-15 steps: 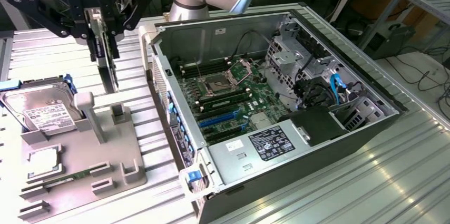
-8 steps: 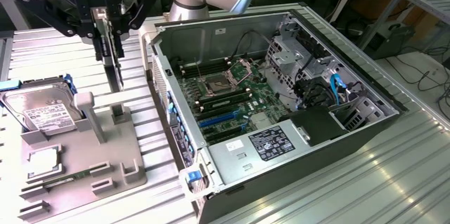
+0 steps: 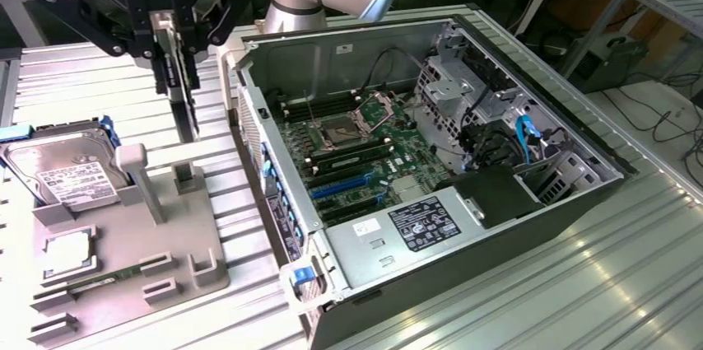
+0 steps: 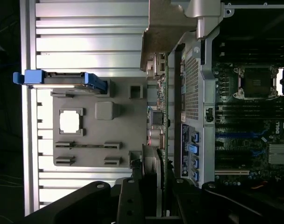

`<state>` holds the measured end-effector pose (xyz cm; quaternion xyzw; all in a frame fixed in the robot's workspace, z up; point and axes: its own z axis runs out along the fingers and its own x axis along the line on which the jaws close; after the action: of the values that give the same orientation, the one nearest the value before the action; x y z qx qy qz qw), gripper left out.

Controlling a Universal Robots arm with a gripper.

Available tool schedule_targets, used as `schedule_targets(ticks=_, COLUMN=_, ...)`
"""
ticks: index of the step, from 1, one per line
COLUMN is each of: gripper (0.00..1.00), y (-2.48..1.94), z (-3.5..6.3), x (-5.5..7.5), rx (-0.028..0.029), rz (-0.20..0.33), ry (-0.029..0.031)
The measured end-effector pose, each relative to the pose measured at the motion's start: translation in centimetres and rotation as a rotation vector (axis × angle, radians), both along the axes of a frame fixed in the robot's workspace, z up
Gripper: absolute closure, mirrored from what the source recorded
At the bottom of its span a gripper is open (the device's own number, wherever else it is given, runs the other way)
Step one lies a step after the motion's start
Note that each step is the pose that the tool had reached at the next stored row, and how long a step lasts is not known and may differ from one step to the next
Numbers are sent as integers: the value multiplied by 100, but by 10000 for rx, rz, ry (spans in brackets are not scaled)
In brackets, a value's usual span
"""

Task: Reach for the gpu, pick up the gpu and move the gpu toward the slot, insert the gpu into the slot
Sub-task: 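Pick up the gpu and move the gpu toward the slot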

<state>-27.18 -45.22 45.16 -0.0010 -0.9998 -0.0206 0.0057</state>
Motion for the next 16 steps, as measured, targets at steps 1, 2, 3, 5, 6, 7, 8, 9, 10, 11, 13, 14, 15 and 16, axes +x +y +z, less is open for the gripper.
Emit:
schedule_targets(ticks=1, gripper=72, y=0, z=0, x=5, rx=0, rz=0, ry=0)
schedule_targets(ticks=2, gripper=72, y=0, z=0, x=11, rx=-1, rz=-1, ry=1)
schedule_targets(ticks=3, gripper=72, y=0, z=0, x=14, rx=0, rz=-1, ry=0)
schedule_targets(ticks=5, gripper=72, y=0, z=0, x=36, rx=0, rz=-1, ry=0)
schedule_targets(ticks=6, gripper=72, y=0, z=0, x=47, rx=0, rz=-1, ry=0)
schedule_targets(ticks=7, gripper=72, y=0, z=0, x=90, rx=-1, rz=-1, ry=1)
schedule_targets(ticks=8, gripper=72, y=0, z=0, x=154, rx=1, rz=0, ry=-1)
schedule_targets(ticks=9, gripper=72, y=0, z=-2, x=212, rx=-1, rz=-1, ry=0)
schedule_targets(ticks=10, gripper=72, y=0, z=-6, x=269, rx=-8, rz=-1, ry=-11)
schedule_targets(ticks=11, gripper=72, y=0, z=-9, x=315, rx=-11, rz=-1, ry=-21)
schedule_targets(ticks=13, gripper=72, y=0, z=-12, x=423, rx=-12, rz=0, ry=-34)
schedule_targets(ticks=14, gripper=72, y=0, z=-13, x=445, rx=-12, rz=-1, ry=-47)
schedule_targets(ticks=15, gripper=72, y=0, z=-14, x=470, rx=-12, rz=-1, ry=-55)
schedule_targets(ticks=16, gripper=72, y=0, z=-15, x=493, rx=-12, rz=-1, ry=-60)
